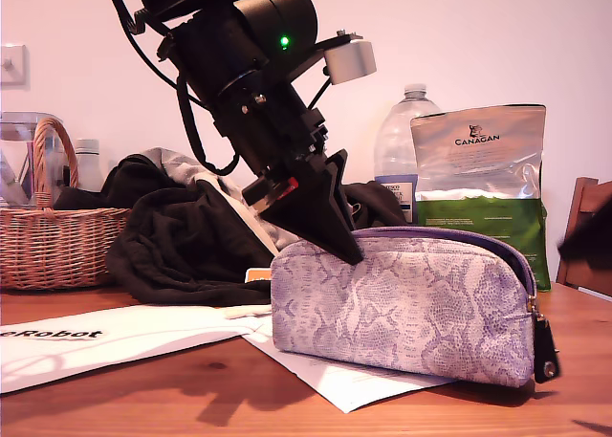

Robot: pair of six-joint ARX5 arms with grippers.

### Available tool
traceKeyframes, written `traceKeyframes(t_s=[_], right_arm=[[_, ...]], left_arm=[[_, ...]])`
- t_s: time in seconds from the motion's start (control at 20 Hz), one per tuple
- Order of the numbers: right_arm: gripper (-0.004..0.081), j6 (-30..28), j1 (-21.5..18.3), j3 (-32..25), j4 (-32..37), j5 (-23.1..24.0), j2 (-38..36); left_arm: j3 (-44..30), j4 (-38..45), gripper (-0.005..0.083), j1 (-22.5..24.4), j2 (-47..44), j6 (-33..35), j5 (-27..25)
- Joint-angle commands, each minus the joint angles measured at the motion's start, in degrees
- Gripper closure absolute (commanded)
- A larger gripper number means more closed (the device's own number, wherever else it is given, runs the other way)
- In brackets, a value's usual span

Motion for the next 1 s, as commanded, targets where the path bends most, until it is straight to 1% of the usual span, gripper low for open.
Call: traceKeyframes(t_s=[0.0, 0.1, 0.15, 0.2, 0.35, 0.4, 0.6, 0.7, 0.75, 0.8, 0.9, 0.95], right_arm=[[0.0480, -1.1, 0.2, -1.6, 2.4, 1.2, 2.7], [0.0477, -2.8, 0.2, -1.6, 4.8, 3.1, 6.2], [0.0477, -3.6, 0.2, -1.6, 6.5, 3.3, 7.9], [0.0476, -3.7, 0.2, -1.6, 7.7, 3.3, 9.3], [0.0470, -3.7, 0.2, -1.6, 9.7, 3.1, 12.5], [0.0470, -3.7, 0.2, -1.6, 10.1, 3.0, 13.1], [0.0470, -3.7, 0.2, -1.6, 11.5, 3.1, 13.8], [0.0470, -3.7, 0.2, -1.6, 12.5, 2.6, 14.2], [0.0462, -3.7, 0.3, -1.6, 13.3, 1.9, 14.5], [0.0424, -3.7, 0.6, -1.6, 13.8, 1.0, 15.0], [0.0369, -3.3, 2.1, -1.6, 15.8, -1.1, 16.4], [0.0354, -3.0, 3.1, -1.6, 17.2, -2.3, 17.2]], left_arm=[[0.1, 0.8, 0.0798, 0.1, 0.7, -0.1, -0.3], [0.1, 0.8, 0.0797, 0.3, 0.7, -0.1, -1.1], [0.1, 0.9, 0.0797, 0.3, 0.7, 0.2, -2.1], [0.2, 0.6, 0.0797, 0.3, 0.7, 2.8, -3.1], [0.3, 0.4, 0.0797, 0.3, 0.6, 6.4, -4.5], [0.5, -0.1, 0.0797, 0.3, 0.6, 7.1, -4.7], [0.9, -1.4, 0.0797, 0.3, -0.9, 15.0, -4.9], [1.0, -1.4, 0.0797, 0.3, -2.3, 17.1, -4.6], [1.0, -1.3, 0.0797, 0.3, -2.9, 18.1, -4.5], [1.0, -1.4, 0.0797, 0.3, -3.6, 18.8, -4.3], [1.0, -1.7, 0.0798, 0.3, -4.7, 19.1, -3.5], [1.0, -2.5, 0.0798, 0.3, -5.4, 19.1, -3.0]])
